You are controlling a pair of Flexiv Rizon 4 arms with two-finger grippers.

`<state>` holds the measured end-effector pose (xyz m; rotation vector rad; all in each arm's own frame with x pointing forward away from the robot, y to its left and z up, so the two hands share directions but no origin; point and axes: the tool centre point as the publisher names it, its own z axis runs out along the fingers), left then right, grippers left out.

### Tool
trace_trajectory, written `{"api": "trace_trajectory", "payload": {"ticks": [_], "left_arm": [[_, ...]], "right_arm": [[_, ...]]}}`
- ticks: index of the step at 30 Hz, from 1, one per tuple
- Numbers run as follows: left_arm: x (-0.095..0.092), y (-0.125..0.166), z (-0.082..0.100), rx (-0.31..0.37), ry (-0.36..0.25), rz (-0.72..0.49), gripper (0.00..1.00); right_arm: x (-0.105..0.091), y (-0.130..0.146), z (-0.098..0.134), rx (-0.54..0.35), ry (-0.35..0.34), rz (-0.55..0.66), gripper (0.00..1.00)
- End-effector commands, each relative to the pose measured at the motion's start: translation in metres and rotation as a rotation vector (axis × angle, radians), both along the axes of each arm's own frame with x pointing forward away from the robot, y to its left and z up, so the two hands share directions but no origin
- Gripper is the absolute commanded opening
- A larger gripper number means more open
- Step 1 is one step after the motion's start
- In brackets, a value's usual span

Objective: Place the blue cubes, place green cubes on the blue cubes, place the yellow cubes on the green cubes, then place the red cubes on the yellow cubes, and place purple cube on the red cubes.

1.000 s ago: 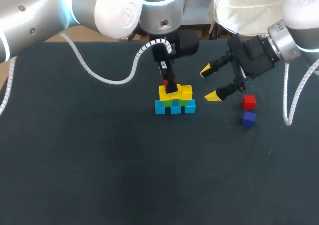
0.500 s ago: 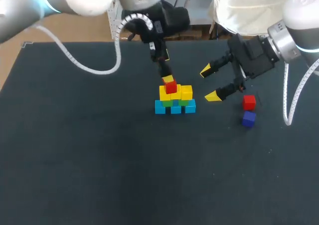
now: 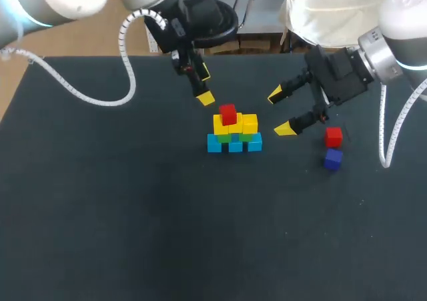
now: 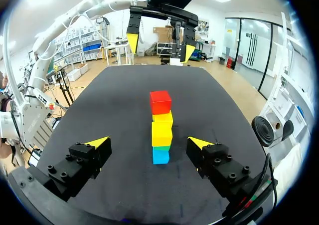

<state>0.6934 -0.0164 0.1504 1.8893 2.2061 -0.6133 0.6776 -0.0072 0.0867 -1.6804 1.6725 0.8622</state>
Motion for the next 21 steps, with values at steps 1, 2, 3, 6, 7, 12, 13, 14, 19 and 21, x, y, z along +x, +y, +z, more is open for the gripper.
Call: {"api": "trace_trajectory", "payload": {"ticks": [1,2,3,6,7,12,13,14,19,21], "left_arm": [[-0.0052,0.0115,-0.0019,-0.054,-0.004,0.024,1.0],[-0.0063,0.0143,-0.0019,-0.056,-0.007,0.026,1.0],[-0.0074,0.0164,-0.0019,-0.056,-0.009,0.036,1.0],[-0.0087,0.0183,-0.0022,-0.047,-0.002,0.047,1.0],[-0.0087,0.0183,-0.0022,-0.047,-0.002,0.047,1.0],[-0.0087,0.0183,-0.0022,-0.047,-0.002,0.047,1.0],[-0.0087,0.0183,-0.0022,-0.047,-0.002,0.047,1.0],[-0.0087,0.0183,-0.0022,-0.047,-0.002,0.047,1.0],[-0.0087,0.0183,-0.0022,-0.047,-0.002,0.047,1.0],[-0.0087,0.0183,-0.0022,-0.047,-0.002,0.047,1.0]], "right_arm": [[-0.0006,-0.0004,0.0,0.002,-0.001,0.0,1.0],[-0.0006,-0.0004,0.0,0.002,-0.001,0.0,1.0],[-0.0006,-0.0004,0.0,0.002,-0.001,0.0,1.0],[-0.0006,-0.0004,0.0,0.002,-0.001,0.0,1.0],[-0.0006,-0.0004,0.0,0.002,-0.001,0.0,1.0],[-0.0006,-0.0004,0.0,0.002,-0.001,0.0,1.0],[-0.0006,-0.0004,0.0,0.002,-0.001,0.0,1.0],[-0.0006,-0.0004,0.0,0.002,-0.001,0.0,1.0],[-0.0006,-0.0004,0.0,0.002,-0.001,0.0,1.0],[-0.0006,-0.0004,0.0,0.002,-0.001,0.0,1.0]]}}
